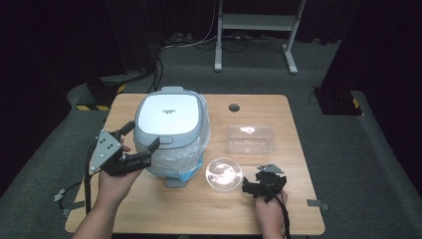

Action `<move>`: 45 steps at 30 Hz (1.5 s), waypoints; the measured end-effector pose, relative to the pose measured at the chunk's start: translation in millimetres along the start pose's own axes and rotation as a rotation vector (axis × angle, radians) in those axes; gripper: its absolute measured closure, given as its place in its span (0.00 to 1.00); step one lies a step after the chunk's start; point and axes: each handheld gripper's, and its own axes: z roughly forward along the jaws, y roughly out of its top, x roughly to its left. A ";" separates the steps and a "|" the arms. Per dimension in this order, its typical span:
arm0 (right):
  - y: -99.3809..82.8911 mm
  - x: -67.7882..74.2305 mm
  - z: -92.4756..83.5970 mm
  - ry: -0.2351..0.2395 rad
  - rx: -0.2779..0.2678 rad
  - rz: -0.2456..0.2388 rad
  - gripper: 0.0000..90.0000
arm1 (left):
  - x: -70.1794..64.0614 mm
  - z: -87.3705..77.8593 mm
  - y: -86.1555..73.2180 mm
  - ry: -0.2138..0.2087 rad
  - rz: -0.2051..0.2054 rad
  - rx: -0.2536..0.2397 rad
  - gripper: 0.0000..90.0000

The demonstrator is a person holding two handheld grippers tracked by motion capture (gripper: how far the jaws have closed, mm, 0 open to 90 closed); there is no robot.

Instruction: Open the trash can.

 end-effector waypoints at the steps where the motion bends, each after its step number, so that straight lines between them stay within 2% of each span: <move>1: 0.0 0.0 0.0 0.000 0.000 0.000 0.00 | 0.2 1.3 -0.1 0.001 0.000 0.003 0.12; 7: 0.0 0.0 0.0 0.000 0.000 0.000 0.00 | 2.0 6.1 -0.4 0.022 0.007 0.011 0.07; 9: 0.0 0.0 0.0 0.000 0.000 0.000 0.00 | 2.5 7.7 -0.7 0.013 0.008 0.011 0.03; 12: 0.0 0.0 0.0 0.000 0.000 0.000 0.00 | 1.6 10.7 -1.1 0.021 0.025 0.021 0.01; 15: 0.0 0.0 0.0 0.000 0.000 0.000 0.00 | 1.1 12.8 -1.2 0.046 0.027 0.024 0.00; 22: -0.1 0.1 -0.1 0.000 0.000 0.000 0.00 | 0.4 14.8 -0.9 0.062 0.030 0.020 0.00; 31: -0.1 0.1 -0.1 0.000 0.000 0.000 0.00 | 3.6 17.0 -1.7 0.038 0.015 0.048 0.00; 45: -0.2 0.1 -0.2 0.001 0.001 0.001 0.00 | 6.6 19.5 -4.9 0.050 -0.006 0.057 0.00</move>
